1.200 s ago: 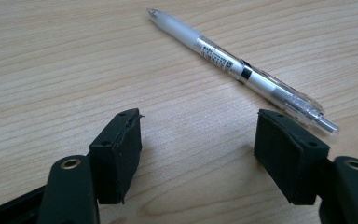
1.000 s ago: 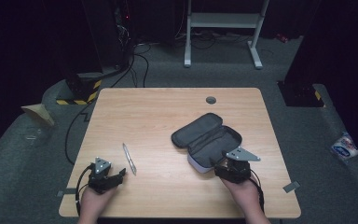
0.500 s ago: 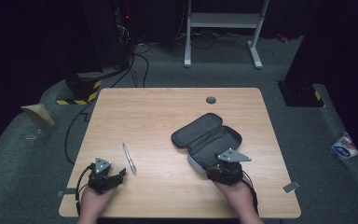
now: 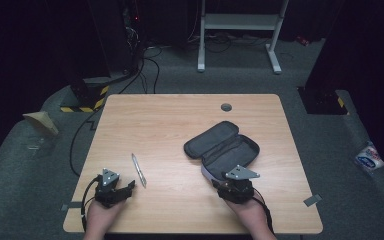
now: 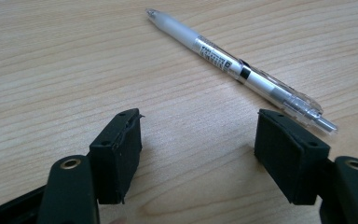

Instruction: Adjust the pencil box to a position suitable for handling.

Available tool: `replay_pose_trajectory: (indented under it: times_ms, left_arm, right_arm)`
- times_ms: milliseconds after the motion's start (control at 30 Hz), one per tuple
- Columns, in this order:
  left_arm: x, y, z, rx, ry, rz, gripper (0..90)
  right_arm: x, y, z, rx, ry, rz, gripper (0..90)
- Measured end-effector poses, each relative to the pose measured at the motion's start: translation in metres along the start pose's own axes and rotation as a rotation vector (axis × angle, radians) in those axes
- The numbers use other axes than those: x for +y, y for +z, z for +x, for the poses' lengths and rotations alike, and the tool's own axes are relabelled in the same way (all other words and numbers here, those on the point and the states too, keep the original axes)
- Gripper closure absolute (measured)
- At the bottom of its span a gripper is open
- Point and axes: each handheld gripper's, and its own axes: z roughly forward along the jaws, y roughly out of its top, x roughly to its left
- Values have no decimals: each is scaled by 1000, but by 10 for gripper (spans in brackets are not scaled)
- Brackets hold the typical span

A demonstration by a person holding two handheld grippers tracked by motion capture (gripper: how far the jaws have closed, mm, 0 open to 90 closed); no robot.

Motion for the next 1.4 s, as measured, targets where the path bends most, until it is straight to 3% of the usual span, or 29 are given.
replay_pose_trajectory:
  times_ms: [133, 367, 633, 833, 1033, 1200, 1300, 1400]
  left_arm:
    - [0, 0, 0, 0, 0, 0, 319]
    - [-1, -1, -1, -3, -2, 1, 319]
    - [-3, -4, -2, 2, -4, 1, 320]
    - [-5, -5, -2, 13, -13, 1, 323]
    - [-6, -6, -2, 19, -16, -1, 323]
    - [-6, -7, -2, 18, -15, 1, 323]
    - [-6, -7, -2, 16, -13, 3, 324]
    - [-6, -7, -2, 16, -13, 3, 324]
  right_arm:
    - [-1, 1, 3, -9, -19, -3, 643]
    - [-2, 3, 6, -9, -36, -9, 778]
    - [3, 12, 20, 5, -70, -22, 804]
    - [11, 26, 39, 37, -108, -25, 804]
    - [14, 32, 46, 47, -123, -25, 786]
    - [21, 19, 37, 50, -89, -74, 654]
    - [27, 6, 19, 3, -61, -109, 606]
    - [28, -7, -10, -78, -12, -133, 590]
